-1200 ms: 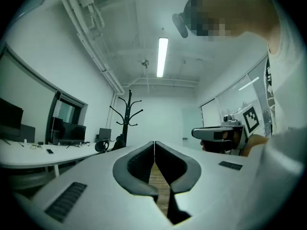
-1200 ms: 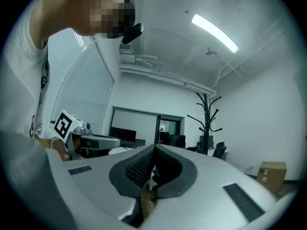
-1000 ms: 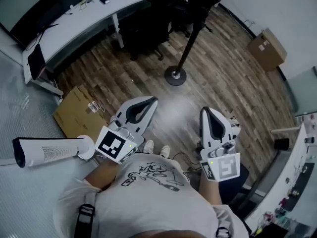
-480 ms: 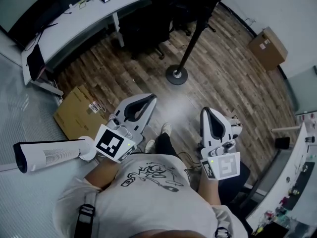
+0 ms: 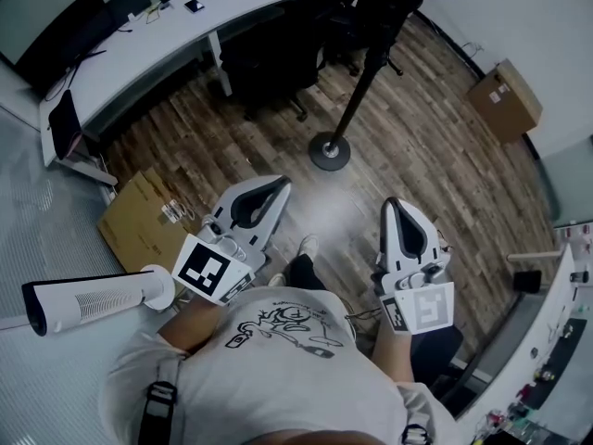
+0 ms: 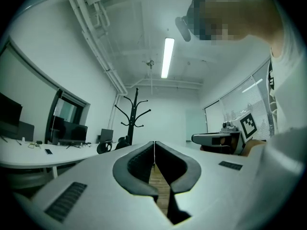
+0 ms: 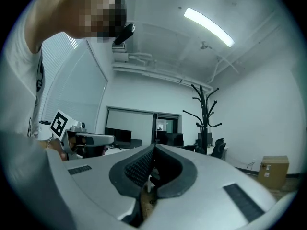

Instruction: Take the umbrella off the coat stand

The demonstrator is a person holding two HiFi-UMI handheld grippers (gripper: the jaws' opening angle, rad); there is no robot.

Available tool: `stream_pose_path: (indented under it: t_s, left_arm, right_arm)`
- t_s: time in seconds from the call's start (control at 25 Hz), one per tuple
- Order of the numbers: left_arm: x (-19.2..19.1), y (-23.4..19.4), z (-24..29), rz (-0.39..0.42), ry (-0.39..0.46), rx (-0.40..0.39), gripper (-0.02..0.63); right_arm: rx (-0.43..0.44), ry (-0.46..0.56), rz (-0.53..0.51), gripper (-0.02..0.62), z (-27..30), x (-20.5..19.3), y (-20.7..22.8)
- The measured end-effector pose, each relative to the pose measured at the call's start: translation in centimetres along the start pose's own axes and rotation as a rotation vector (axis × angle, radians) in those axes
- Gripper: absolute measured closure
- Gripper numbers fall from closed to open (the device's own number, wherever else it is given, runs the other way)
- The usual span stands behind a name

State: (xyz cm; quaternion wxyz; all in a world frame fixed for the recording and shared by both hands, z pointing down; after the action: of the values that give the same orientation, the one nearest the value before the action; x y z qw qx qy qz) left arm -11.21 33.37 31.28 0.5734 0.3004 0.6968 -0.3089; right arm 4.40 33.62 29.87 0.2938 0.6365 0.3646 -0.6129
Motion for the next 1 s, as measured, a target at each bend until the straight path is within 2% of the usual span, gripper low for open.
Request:
stream_pose_path:
  t_s: [1.0]
  left_arm:
    - [-2.1, -4.8, 21.5, 0.023, -0.024, -0.016, 0.583]
  right_arm:
    - [0.025, -0.002, 0.018, 0.586, 10.2, -1.8, 18.2]
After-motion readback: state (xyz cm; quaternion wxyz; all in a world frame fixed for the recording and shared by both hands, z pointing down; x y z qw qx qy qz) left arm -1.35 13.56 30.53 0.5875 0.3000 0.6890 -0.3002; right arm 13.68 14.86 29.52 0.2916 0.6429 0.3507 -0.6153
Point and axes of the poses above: the fingertips, and each gripper's own axes: z forward along the fingers, y to its right, x out of its top, the point moved 1 cm from there along -z, backward along the fingers, and after that the axes turned 4 degrees about y, right-handed, at the moved point
